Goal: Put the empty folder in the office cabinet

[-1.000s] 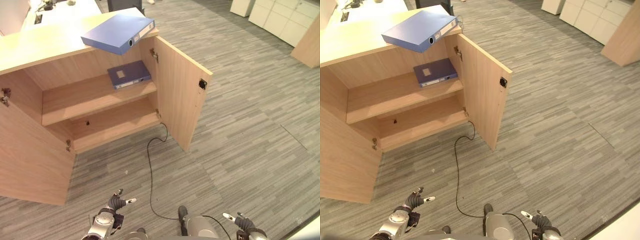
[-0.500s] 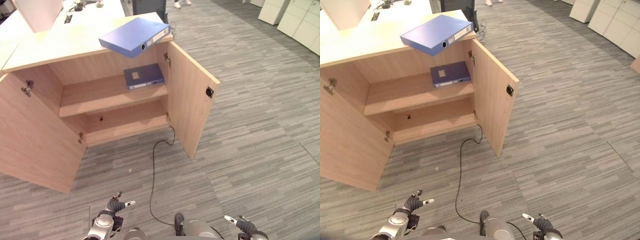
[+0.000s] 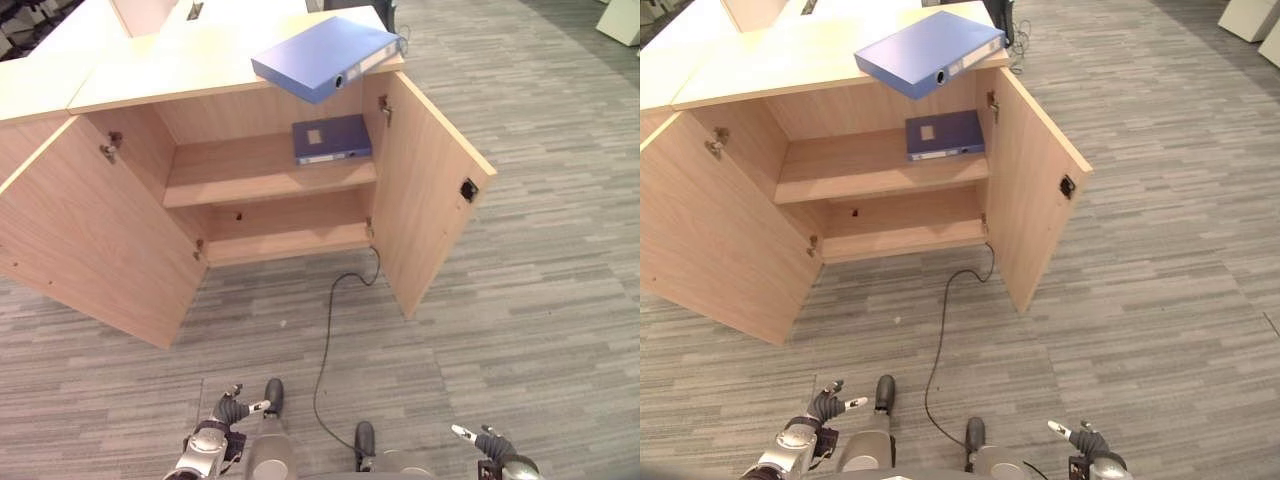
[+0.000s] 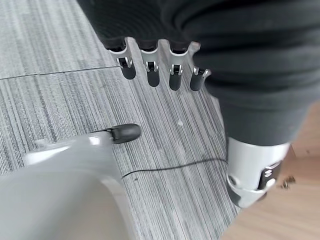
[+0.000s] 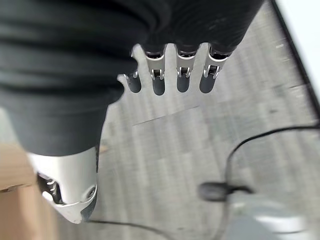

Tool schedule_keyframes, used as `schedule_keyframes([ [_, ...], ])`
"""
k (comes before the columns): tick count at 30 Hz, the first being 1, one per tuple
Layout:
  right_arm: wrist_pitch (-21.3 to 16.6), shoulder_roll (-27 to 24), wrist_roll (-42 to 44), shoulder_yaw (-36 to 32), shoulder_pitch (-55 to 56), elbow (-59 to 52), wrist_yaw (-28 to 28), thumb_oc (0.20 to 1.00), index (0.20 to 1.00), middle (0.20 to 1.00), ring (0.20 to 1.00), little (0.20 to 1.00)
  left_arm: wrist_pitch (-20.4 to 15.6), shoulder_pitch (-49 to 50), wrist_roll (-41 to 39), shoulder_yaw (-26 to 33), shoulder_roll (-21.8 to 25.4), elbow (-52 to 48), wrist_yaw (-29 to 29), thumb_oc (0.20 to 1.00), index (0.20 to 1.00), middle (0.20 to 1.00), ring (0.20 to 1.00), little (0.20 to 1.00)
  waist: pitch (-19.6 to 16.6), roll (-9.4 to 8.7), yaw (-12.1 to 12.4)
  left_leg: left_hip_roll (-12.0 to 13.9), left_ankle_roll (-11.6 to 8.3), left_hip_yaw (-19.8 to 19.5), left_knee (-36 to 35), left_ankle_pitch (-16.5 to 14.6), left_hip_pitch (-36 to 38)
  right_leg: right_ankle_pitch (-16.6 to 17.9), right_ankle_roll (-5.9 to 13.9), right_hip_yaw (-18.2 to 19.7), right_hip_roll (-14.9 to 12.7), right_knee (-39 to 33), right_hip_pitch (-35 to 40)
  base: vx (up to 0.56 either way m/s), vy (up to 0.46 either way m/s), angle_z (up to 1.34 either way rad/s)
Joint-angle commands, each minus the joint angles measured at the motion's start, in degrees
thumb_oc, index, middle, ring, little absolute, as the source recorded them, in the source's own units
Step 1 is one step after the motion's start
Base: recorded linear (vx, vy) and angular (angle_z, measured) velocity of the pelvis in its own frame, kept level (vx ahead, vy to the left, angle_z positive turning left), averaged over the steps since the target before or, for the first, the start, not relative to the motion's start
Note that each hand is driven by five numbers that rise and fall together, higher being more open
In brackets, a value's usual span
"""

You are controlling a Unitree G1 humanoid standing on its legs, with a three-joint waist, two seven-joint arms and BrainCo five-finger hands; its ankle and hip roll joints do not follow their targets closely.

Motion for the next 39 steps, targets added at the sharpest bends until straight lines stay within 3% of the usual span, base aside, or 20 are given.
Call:
schedule_keyframes([
  [1,0.06,-2.01,-0.38,-0.49,2.01,-0.52,-0.54,1.0,1.0,1.0,1.0,1.0,-2.01,-1.28,-0.77,2.22,1.23,-2.92,0.48,1.0,1.0,1.0,1.0,1.0,-1.79,-0.59,0.37,-1.2,1.17,-0.9,2.08,1.53,-3.0,-1.89,10.57,5.0,-10.39,2.36,7.4,0.16,0.154,-0.43],
  [5,0.23,-0.35,0.04,0.31,0.24,-1.07,-0.24,1.0,1.0,1.0,1.0,1.0,-2.08,-1.89,-0.26,2.23,2.93,-3.67,0.18,1.0,1.0,1.0,1.0,1.0,-2.07,-3.19,1.98,-3.13,2.91,1.22,10.07,-3.08,-5.57,2.42,12.8,6.02,-15.15,1.16,5.38,0.2,0.229,-0.45],
  [7,0.11,0.09,0.07,0.65,-0.36,-1.74,-0.27,1.0,1.0,1.0,1.0,1.0,-2.03,-2.22,-0.33,2.54,4.04,-4.17,0.25,1.0,1.0,1.0,1.0,1.0,-2.18,-4.53,2.82,-4.05,3.94,2.13,13.2,-5.57,-7.33,6.2,13.51,5.87,-17.03,1.89,4.0,0.14,0.163,-0.28],
  [10,-0.09,0.48,0.45,1.68,-1.72,-2.92,-0.19,1.0,1.0,1.0,1.0,1.0,-1.92,-2.56,-0.92,3.12,5.95,-5.33,0.37,1.0,1.0,1.0,1.0,1.0,-1.3,-5.27,4.09,-4.32,5.82,3.52,14.73,-8.15,-7.44,12.28,13.58,4.67,-18.73,7.53,-0.19,0.07,0.158,-0.05],
  [12,-0.42,0.64,1.04,2.11,-2.09,-3.49,-0.21,1.0,1.0,1.0,1.0,1.0,-1.89,-2.63,-1.1,3.12,6.89,-5.86,0.29,1.0,1.0,1.0,1.0,1.0,-0.64,-4.76,4.53,-3.45,6.63,4.56,15.3,-8.99,-7.33,14.0,13.22,1.2,-19.32,11.29,-1.81,0.07,0.198,-0.32],
  [15,-0.87,0.77,2.3,1.58,-1.36,-3.72,-0.11,1.0,1.0,1.0,1.0,1.0,-1.96,-2.39,-1.28,2.96,7.09,-5.65,0.18,1.0,1.0,1.0,1.0,1.0,-0.69,-4.67,3.1,-5.1,8.07,4.38,14.44,-10.34,-4.85,11.98,11.91,1.49,-15.49,14.31,-3.08,0.15,0.236,-0.23],
  [16,-0.87,0.77,2.31,1.57,-1.38,-3.72,-0.11,1.0,1.0,1.0,1.0,1.0,-1.96,-2.41,-1.28,2.97,7.09,-5.65,0.18,1.0,1.0,1.0,1.0,1.0,-0.8,-4.64,3.1,-5.07,8.08,4.38,14.29,-10.12,-4.96,12.18,11.9,1.49,-15.44,14.17,-3.21,0.12,0.143,-0.13],
  [17,-1.0,0.78,2.74,1.35,-1.25,-3.43,-0.12,1.0,1.0,1.0,1.0,1.0,-2.01,-2.59,-1.27,2.92,7.07,-5.52,0.05,1.0,1.0,1.0,1.0,1.0,-0.91,-4.65,2.41,-5.93,8.46,4.27,13.61,-10.49,-3.72,10.54,11.53,1.96,-13.25,14.13,-3.74,0.26,0.213,0.04],
  [18,-1.16,0.72,3.59,1.36,-1.31,-2.71,-0.42,1.0,1.0,1.0,1.0,1.0,-1.95,-3.02,-0.89,2.37,6.82,-5.01,-0.14,1.0,1.0,1.0,1.0,1.0,-0.62,-4.03,0.47,-7.4,9.15,4.19,11.01,-11.56,0.48,5.16,10.24,1.74,-7.75,11.79,-7.47,0.27,0.21,-0.04],
  [19,-1.17,0.69,3.61,1.39,-1.31,-2.69,-0.42,1.0,1.0,1.0,1.0,1.0,-1.96,-3.01,-0.88,2.39,6.79,-4.99,-0.14,1.0,1.0,1.0,1.0,1.0,-0.4,-3.98,0.44,-7.38,9.12,4.17,10.94,-11.74,0.85,4.89,10.22,1.71,-7.74,11.97,-7.2,0.28,0.159,-0.06],
  [21,-1.22,0.58,4.35,1.52,-1.41,-2.24,-0.39,1.0,1.0,1.0,1.0,1.0,-1.97,-3.4,-0.58,1.64,6.44,-4.69,-0.11,1.0,1.0,1.0,1.0,1.0,0.56,-3.72,-1.2,-8.85,9.68,3.74,9.3,-13.31,4.75,6.04,10.23,0.75,-5.21,9.4,-10.93,0.21,0.038,0.05],
  [23,-1.39,0.38,5.25,0.85,-1.11,-1.97,-0.5,1.0,1.0,1.0,1.0,1.0,-2.09,-4.05,0.04,0.99,5.9,-4.89,0.04,1.0,1.0,1.0,1.0,1.0,1.57,-3.32,-3.59,-11.0,10.02,1.57,8.35,-15.52,9.0,9.27,10.9,0.12,-4.0,5.27,-15.56,0.35,0.016,0.15],
  [25,-1.42,0.36,5.34,0.6,-0.88,-1.97,-0.56,1.0,1.0,1.0,1.0,1.0,-2.22,-4.22,0.19,0.82,5.7,-5.02,0.15,1.0,1.0,1.0,1.0,1.0,1.84,-3.07,-4.26,-11.35,9.98,0.73,8.37,-16.2,10.12,10.04,11.17,0.12,-3.84,4.22,-16.42,0.37,-0.056,0.56],
  [26,-1.31,0.45,5.23,-0.27,0.13,-1.5,-0.74,1.0,1.0,1.0,1.0,1.0,-2.53,-4.25,0.63,0.64,5.27,-5.22,0.24,1.0,1.0,1.0,1.0,1.0,1.93,-2.34,-6.01,-11.68,9.58,-1.78,7.78,-17.62,13.48,11.69,11.79,0.68,-3.76,3.1,-18.3,0.42,-0.101,0.67],
  [31,-1.19,-0.04,4.81,-0.86,1.9,-0.95,-0.37,1.0,1.0,1.0,1.0,1.0,-2.76,-3.25,1.42,0.47,4.65,-5.01,0.0,1.0,1.0,1.0,1.0,1.0,0.08,-1.68,-6.9,-10.92,8.49,-2.66,6.34,-18.94,17.54,13.27,10.67,0.72,-4.99,2.48,-15.73,0.27,-0.121,0.4],
  [33,-1.11,-0.57,4.67,-1.02,2.11,-0.49,-0.23,1.0,1.0,1.0,1.0,1.0,-2.7,-3.13,1.51,0.53,4.09,-4.83,0.16,1.0,1.0,1.0,1.0,1.0,-0.72,-0.87,-7.37,-9.52,7.47,-3.4,6.29,-18.1,17.96,12.9,10.11,0.75,-4.79,2.92,-15.05,0.22,-0.228,0.03],
  [35,-0.64,-1.17,4.06,-1.04,2.26,0.4,0.07,1.0,1.0,1.0,1.0,1.0,-2.68,-3.13,1.03,0.81,3.4,-4.1,0.29,1.0,1.0,1.0,1.0,1.0,-1.66,0.32,-7.84,-7.24,5.76,-3.86,5.88,-15.52,18.78,10.81,8.71,0.61,-3.79,5.55,-14.98,0.22,-0.297,0.28],
  [36,-0.43,-1.68,3.43,-1.06,2.51,0.58,0.3,1.0,1.0,1.0,1.0,1.0,-2.72,-3.27,0.71,0.8,3.03,-3.72,0.39,1.0,1.0,1.0,1.0,1.0,-1.95,1.14,-8.15,-5.53,4.46,-4.41,5.79,-12.67,19.01,8.51,7.69,0.08,-3.18,8.06,-14.75,0.13,-0.205,0.35],
  [37,-0.43,-1.7,3.43,-1.06,2.51,0.58,0.31,1.0,1.0,1.0,1.0,1.0,-2.71,-3.27,0.71,0.8,3.01,-3.72,0.4,1.0,1.0,1.0,1.0,1.0,-1.95,1.16,-8.21,-5.5,4.43,-4.46,5.71,-12.63,19.04,8.41,7.67,0.02,-3.19,8.17,-14.78,0.12,-0.182,0.33],
  [39,-0.31,-2.09,3.51,-1.47,2.66,1.0,0.34,1.0,1.0,1.0,1.0,1.0,-2.64,-3.49,0.69,0.66,2.73,-3.43,0.28,1.0,1.0,1.0,1.0,1.0,-2.12,1.75,-8.71,-4.33,3.45,-4.92,6.59,-9.68,18.62,6.59,6.86,-0.29,-2.73,9.53,-14.31,0.09,-0.14,0.18],
])
